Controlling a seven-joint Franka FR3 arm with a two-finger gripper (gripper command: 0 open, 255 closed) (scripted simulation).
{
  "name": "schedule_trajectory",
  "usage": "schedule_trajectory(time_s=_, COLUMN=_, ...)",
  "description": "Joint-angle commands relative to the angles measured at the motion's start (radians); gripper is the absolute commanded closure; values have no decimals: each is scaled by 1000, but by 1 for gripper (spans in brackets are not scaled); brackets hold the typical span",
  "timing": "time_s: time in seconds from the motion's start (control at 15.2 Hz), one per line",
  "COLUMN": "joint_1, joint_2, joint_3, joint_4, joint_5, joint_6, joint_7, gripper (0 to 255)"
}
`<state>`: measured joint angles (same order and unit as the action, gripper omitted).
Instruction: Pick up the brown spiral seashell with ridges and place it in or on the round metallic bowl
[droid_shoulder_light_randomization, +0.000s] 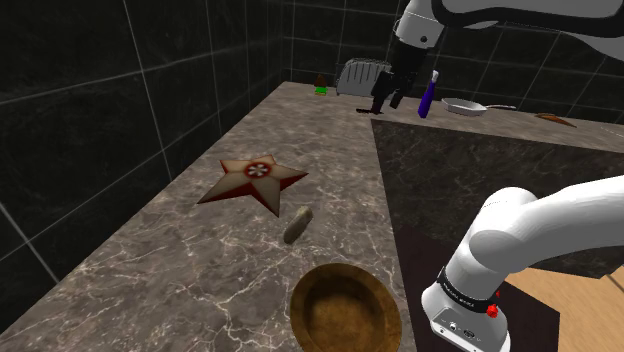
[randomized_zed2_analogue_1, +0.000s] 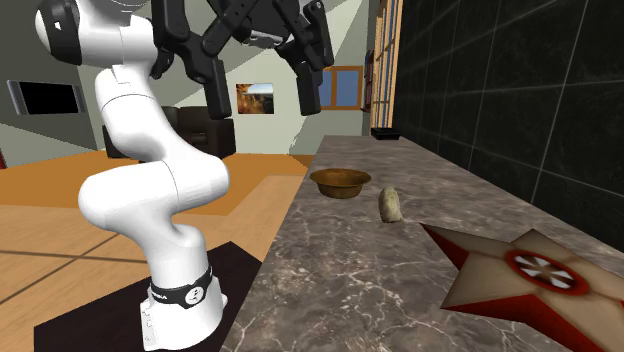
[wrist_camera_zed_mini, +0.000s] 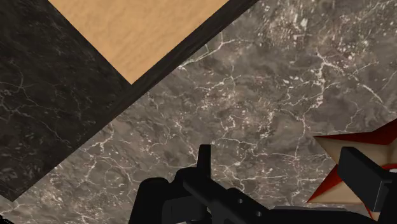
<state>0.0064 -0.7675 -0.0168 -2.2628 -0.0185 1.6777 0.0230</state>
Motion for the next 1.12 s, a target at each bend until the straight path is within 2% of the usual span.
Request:
schedule_trajectory(time_s=0.0, joint_1=0, joint_2=0, joint_3=0, joint_4=0, joint_5=0, joint_6=0, joint_7=0, gripper=0)
schedule_trajectory(time_s=0.53, joint_1=-8, joint_2=-40, joint_3=228, joint_4=-96, joint_5=97, joint_6=6, joint_7=352, gripper=0)
schedule_trajectory(time_s=1.06, joint_1=-26, joint_2=51, joint_3=469, joint_4=-76, joint_5=203, joint_6=34, joint_7=710, gripper=0)
